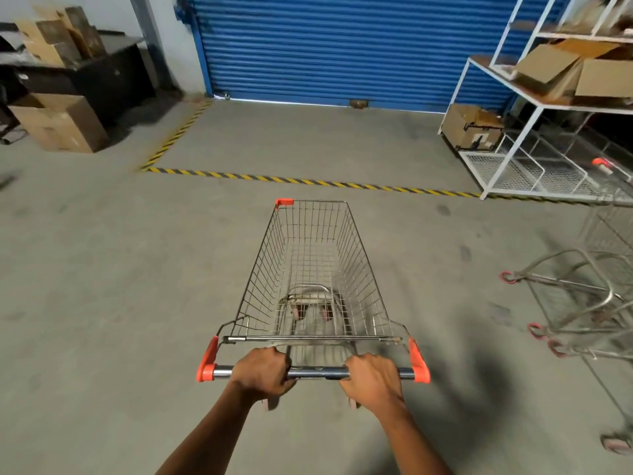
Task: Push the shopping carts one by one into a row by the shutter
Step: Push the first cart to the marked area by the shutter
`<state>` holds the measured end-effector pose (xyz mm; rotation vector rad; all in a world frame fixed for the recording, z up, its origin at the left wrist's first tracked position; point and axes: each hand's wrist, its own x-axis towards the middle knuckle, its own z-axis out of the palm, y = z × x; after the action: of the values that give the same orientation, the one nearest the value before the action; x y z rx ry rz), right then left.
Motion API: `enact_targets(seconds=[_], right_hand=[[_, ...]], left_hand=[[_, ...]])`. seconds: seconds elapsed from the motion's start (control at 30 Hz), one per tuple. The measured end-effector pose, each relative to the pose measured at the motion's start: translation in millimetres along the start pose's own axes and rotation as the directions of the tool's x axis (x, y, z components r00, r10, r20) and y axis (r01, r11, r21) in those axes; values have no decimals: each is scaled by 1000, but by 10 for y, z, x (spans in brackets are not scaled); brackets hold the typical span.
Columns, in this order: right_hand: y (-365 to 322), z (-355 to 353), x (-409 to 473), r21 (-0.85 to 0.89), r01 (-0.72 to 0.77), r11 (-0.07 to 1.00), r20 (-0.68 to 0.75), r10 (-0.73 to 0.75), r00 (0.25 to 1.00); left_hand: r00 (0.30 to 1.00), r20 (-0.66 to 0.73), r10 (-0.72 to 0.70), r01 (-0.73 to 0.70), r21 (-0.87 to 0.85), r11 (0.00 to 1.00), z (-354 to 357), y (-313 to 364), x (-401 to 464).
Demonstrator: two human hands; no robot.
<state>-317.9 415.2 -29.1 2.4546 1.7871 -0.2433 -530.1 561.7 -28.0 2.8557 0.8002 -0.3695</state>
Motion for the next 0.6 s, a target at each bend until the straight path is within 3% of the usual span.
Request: enact_targets(seconds=[0.23,0.6], right_hand=[[114,-137,1093,-71,18,997,46,-15,999],[133,-584,2889,-63,180,982,69,-175,982]], left_hand=[[999,22,-30,32,-73,997,-246,-571,730],[985,54,-164,171,-161,972,-704,-1513,1748]])
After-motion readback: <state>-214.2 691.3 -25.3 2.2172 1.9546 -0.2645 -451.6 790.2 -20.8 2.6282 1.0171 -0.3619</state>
